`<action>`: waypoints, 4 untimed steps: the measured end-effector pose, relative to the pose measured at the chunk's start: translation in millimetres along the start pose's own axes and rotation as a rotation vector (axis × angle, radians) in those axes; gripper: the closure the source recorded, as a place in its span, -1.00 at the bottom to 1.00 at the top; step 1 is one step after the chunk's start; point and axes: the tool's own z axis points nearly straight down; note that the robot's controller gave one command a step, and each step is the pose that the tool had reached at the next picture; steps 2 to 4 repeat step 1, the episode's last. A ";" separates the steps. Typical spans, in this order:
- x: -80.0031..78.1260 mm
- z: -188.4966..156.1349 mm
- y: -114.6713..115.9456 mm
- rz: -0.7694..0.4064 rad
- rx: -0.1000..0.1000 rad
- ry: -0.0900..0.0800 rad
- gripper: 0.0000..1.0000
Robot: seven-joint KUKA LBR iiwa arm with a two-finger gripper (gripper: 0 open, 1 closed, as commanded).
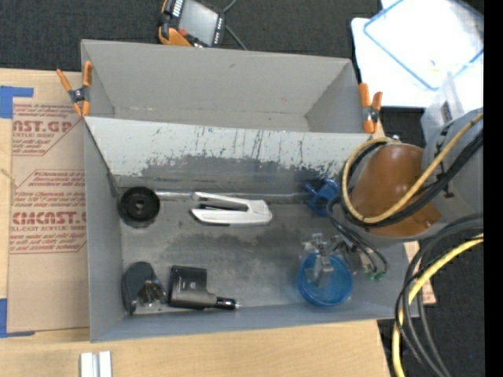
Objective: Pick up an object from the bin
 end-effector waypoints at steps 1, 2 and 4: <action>-0.5 -31.6 0.3 0.000 0.000 0.001 1.00; -0.5 -31.6 0.3 0.000 0.000 0.001 1.00; -0.5 -31.6 0.3 0.000 0.000 0.001 1.00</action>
Offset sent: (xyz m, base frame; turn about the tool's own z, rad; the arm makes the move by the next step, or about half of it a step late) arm -0.0010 0.0003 0.0500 0.0002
